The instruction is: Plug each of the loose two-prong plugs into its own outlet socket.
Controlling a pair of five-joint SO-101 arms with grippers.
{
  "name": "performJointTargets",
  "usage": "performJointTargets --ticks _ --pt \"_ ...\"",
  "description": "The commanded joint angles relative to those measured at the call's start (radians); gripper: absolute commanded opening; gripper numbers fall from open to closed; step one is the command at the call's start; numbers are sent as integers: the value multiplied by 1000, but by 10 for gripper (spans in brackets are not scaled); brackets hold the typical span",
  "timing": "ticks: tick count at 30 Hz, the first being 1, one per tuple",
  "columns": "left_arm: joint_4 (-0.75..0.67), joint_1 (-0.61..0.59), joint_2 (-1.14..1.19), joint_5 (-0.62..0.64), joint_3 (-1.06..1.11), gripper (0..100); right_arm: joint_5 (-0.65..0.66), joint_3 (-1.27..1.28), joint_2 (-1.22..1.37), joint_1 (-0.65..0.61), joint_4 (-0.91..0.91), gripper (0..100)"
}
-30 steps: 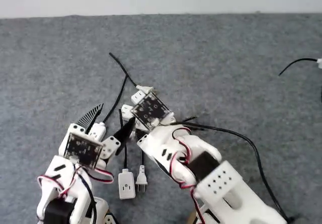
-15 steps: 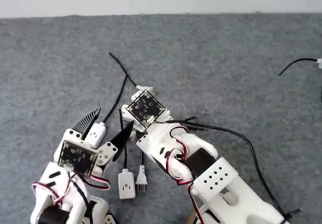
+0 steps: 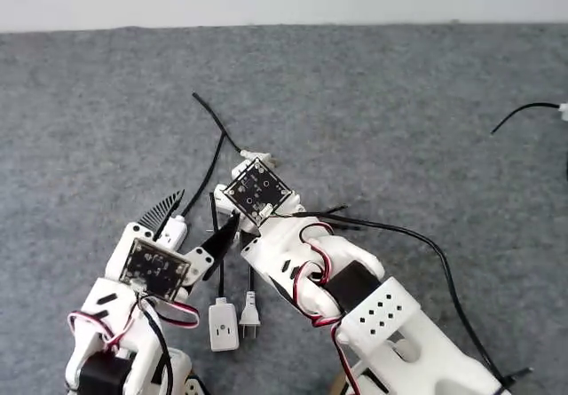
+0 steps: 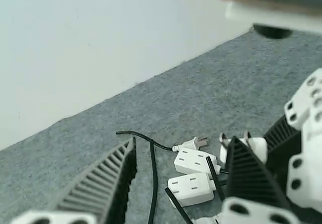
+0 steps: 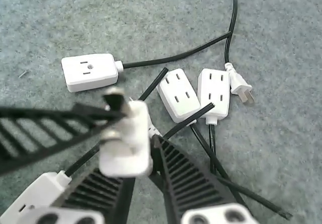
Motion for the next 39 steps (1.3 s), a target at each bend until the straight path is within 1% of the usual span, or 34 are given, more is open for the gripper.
performJointTargets --ticks 1,3,7,9,13,21,25,33,39 --pt "-46 -3 -20 -18 5 281 14 -92 2 -8 51 8" --pt "-60 -11 -20 -20 22 281 14 -100 2 -8 73 8" --pt "-126 -100 -20 -18 64 281 14 -101 2 -4 79 8" --pt "-147 -121 -20 -18 84 282 14 -101 2 -4 79 8" --pt "-157 -118 -20 -18 108 282 14 -100 -16 -2 88 8" --pt "-235 -118 -20 -18 188 282 14 -94 -232 -2 197 8" --pt "-239 -118 -20 -18 199 282 14 -94 -280 -2 225 8" --pt "-239 -118 -20 -18 200 282 14 -92 -246 -1 222 8" --pt "-239 -124 -20 -18 200 281 14 -92 -116 4 171 8"
